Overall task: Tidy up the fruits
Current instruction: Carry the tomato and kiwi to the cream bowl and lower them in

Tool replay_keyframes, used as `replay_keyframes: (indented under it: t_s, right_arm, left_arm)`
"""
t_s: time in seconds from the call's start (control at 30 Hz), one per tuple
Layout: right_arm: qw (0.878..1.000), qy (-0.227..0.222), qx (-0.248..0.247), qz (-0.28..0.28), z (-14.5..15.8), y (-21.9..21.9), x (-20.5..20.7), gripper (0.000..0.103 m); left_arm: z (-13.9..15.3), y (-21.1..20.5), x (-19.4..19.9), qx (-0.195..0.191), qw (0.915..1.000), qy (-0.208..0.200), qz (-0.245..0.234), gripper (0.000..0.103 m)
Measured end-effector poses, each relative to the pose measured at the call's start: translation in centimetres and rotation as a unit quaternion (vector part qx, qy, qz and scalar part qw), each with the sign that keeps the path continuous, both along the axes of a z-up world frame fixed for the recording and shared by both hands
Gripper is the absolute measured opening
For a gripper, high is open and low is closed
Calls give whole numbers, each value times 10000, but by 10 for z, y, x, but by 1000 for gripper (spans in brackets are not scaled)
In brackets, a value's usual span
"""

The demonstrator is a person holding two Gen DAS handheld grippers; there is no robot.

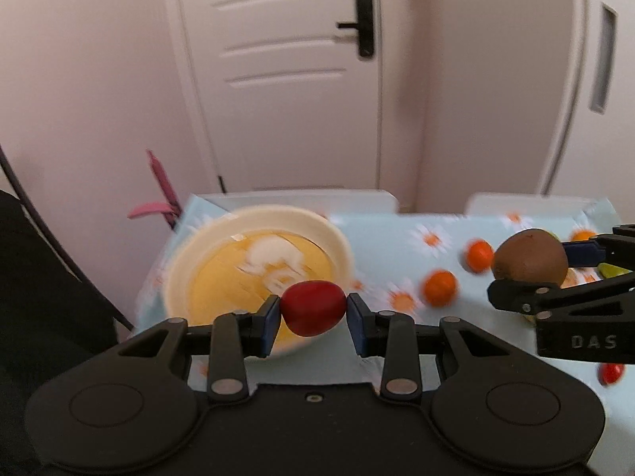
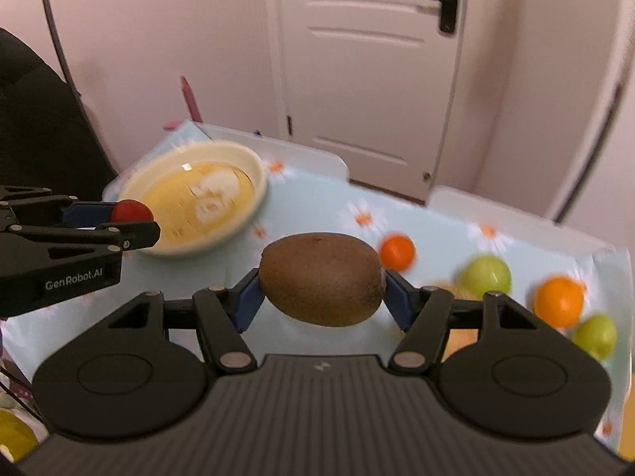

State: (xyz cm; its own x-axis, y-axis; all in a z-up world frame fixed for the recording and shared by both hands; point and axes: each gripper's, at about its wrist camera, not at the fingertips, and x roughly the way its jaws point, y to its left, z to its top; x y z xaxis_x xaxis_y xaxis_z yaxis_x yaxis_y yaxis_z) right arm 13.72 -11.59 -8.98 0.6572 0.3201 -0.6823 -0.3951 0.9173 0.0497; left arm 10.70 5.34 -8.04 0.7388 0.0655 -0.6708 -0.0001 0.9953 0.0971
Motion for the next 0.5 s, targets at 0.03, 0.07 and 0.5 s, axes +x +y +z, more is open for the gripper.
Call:
replay_keyframes:
  t_s: [0.03, 0.07, 0.5]
  right_arm:
    - [10000, -1, 23, 27, 4, 6, 5, 80]
    - [10000, 2, 57, 48, 7, 12, 11, 80]
    - [9991, 246, 341, -77, 5, 91, 88, 80]
  left_arm:
    - [4, 8, 6, 13, 10000, -38, 42, 40]
    - [7, 14, 10, 28, 10000, -58, 67, 40]
    - [-9, 77, 88, 313, 9994, 12, -149, 40]
